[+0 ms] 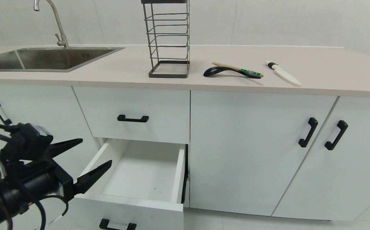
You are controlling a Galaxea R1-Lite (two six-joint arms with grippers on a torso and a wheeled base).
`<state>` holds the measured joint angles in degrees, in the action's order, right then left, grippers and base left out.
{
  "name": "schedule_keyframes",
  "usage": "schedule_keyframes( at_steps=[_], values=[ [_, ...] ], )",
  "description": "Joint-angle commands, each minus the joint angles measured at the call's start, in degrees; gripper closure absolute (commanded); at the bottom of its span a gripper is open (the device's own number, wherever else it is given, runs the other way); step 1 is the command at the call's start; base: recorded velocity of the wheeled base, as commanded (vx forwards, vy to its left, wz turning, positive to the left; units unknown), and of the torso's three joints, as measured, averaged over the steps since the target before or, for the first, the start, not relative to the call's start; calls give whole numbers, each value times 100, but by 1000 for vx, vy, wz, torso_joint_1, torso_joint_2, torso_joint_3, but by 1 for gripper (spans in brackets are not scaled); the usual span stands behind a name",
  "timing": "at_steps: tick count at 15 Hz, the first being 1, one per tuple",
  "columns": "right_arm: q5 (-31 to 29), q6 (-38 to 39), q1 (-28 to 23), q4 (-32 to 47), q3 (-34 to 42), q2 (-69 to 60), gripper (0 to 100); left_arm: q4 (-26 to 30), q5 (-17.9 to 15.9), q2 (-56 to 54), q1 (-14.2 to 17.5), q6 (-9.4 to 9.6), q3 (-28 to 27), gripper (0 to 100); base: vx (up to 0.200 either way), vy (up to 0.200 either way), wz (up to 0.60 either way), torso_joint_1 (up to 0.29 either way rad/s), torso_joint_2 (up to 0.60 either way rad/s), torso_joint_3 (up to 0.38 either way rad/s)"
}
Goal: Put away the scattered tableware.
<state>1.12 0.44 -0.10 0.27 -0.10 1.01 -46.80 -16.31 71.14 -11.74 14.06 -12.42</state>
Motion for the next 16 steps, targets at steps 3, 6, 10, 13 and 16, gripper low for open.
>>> schedule_keyframes(
  at_steps=[3, 6, 10, 13, 16],
  values=[
    [2, 0, 1, 0, 1, 4, 100, -119, -4, -1964, 137, -228, 750, 0, 0, 0, 0, 0, 0, 0],
    [2, 0, 1, 0, 1, 4, 100, 189, 40, -3370, 374, -421, 970, 0, 0, 0, 0, 0, 0, 0],
    [2, 0, 1, 0, 1, 4, 100, 1841, 49, -5251, 901, -571, 1014, 0, 0, 0, 0, 0, 0, 0],
    [2, 0, 1, 0, 1, 4, 100, 2676, 49, -6279, 1086, -606, 1189, 0, 0, 0, 0, 0, 0, 0],
    [2, 0, 1, 0, 1, 4, 100, 3924, 49, -7114, 1148, -597, 1242, 0, 0, 0, 0, 0, 0, 0]
  ],
)
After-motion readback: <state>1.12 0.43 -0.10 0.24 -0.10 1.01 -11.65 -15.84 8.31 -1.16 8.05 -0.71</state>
